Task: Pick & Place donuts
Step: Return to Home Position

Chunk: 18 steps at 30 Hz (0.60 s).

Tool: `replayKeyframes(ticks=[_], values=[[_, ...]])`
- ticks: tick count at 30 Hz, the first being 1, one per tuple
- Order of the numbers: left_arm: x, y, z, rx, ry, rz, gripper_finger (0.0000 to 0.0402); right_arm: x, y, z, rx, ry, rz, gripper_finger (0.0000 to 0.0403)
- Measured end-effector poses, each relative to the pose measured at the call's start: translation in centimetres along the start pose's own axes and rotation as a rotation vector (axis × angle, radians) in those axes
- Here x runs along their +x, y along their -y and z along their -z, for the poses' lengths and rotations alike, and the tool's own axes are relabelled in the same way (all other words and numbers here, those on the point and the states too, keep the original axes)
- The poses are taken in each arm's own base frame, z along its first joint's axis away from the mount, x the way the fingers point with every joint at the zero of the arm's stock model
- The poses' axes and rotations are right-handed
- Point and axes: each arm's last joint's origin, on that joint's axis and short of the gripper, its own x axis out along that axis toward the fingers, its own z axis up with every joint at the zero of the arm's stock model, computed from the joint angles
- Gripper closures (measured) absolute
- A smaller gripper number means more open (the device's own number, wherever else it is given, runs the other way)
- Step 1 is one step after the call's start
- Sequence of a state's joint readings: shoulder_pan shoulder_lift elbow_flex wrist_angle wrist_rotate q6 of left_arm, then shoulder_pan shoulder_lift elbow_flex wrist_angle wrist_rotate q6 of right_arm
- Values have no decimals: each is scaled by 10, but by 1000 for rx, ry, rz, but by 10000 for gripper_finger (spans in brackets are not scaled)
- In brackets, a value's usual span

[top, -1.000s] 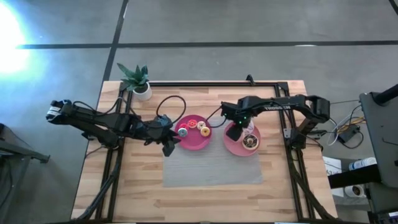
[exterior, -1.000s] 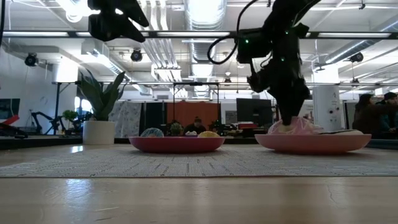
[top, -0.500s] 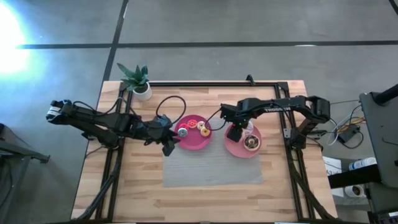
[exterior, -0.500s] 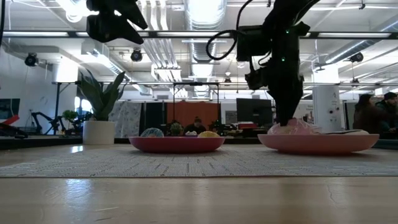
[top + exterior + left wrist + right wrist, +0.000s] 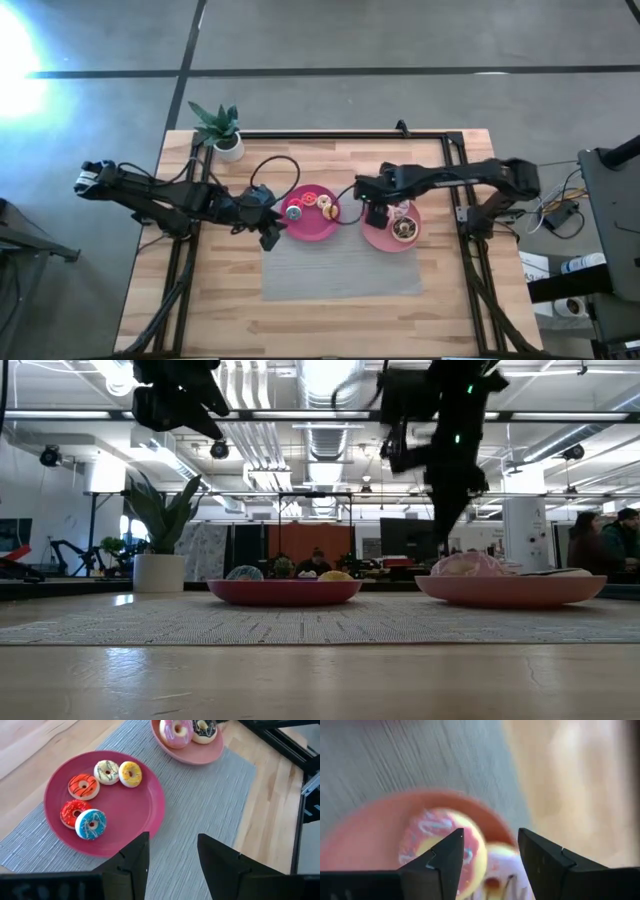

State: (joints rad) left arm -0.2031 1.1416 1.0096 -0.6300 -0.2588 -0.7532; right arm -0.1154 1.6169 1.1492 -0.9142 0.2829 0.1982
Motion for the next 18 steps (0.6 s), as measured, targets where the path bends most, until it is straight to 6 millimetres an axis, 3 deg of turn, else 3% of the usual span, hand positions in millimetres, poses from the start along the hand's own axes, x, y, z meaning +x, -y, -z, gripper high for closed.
replayKeyframes(ticks=[6, 10, 13, 15, 18], values=[[-22, 6, 4, 63, 44, 73, 262, -57, 3, 10, -23, 260, -163, 234], [-39, 5, 8, 144, 177, 9, 262, -75, 17, 44, 61, 325, -169, 241], [-45, -7, 13, 163, 264, -101, 262, -81, 27, 71, 134, 368, -146, 245], [-49, -18, 20, 99, 244, -142, 262, -86, 32, 84, 186, 393, -169, 246], [-53, -24, 27, -205, 231, -99, 262, -102, 38, 99, 379, 441, -299, 245]])
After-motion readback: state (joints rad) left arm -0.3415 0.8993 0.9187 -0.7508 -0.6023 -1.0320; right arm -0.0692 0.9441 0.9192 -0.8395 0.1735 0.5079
